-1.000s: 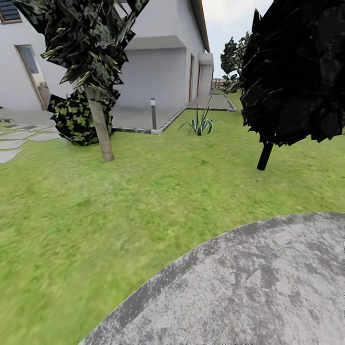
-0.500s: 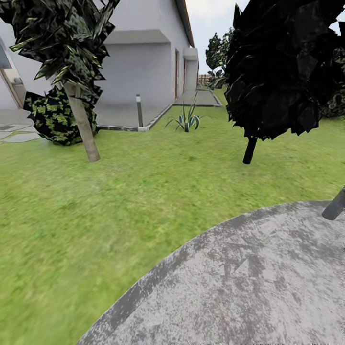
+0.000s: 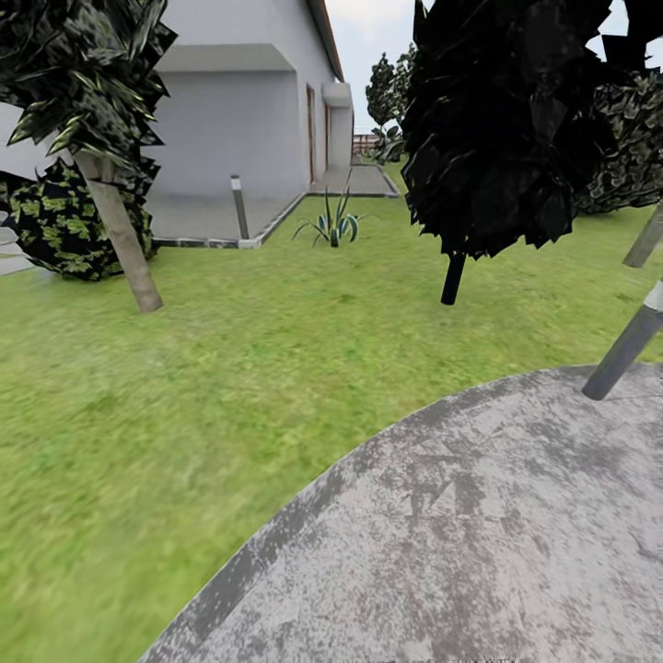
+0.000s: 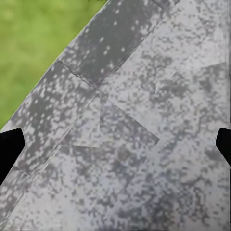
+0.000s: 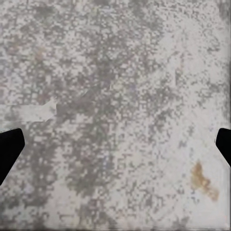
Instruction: Pick up the pesticide atomizer in the garden and spray insectifuge to fully cover both potted plants in the garden.
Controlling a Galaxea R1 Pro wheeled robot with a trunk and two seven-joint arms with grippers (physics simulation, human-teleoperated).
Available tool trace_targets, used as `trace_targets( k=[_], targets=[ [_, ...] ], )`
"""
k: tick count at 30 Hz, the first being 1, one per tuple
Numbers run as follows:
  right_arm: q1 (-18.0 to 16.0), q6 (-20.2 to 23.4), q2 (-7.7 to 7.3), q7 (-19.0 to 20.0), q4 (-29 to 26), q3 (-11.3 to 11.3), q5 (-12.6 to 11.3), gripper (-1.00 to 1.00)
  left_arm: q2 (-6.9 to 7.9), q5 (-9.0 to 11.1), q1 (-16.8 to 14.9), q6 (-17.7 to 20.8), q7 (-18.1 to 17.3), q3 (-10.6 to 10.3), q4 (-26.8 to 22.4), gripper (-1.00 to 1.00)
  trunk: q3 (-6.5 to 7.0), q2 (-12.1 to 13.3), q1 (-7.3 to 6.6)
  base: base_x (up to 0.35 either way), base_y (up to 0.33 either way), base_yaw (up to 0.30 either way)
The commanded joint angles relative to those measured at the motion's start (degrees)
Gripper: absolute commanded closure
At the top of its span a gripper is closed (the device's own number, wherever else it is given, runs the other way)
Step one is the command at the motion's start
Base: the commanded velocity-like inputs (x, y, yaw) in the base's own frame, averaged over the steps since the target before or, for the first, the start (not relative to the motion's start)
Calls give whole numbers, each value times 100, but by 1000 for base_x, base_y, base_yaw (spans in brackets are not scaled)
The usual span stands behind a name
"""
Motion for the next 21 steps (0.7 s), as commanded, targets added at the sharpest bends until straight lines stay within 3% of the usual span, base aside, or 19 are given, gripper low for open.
trace_targets(
  k=[1, 21],
  targets=[
    [-3, -19, 1, 8, 5, -7, -8, -100, 1, 7, -2, -18, -8, -3, 3, -100, -12, -2, -1, 0, 0, -186],
    [-4, -19, 1, 8, 5, -7, -8, -100, 4, 7, -2, -18, -8, -3, 3, -100, -162, -2, -1, 0, 0, -188]
  ],
)
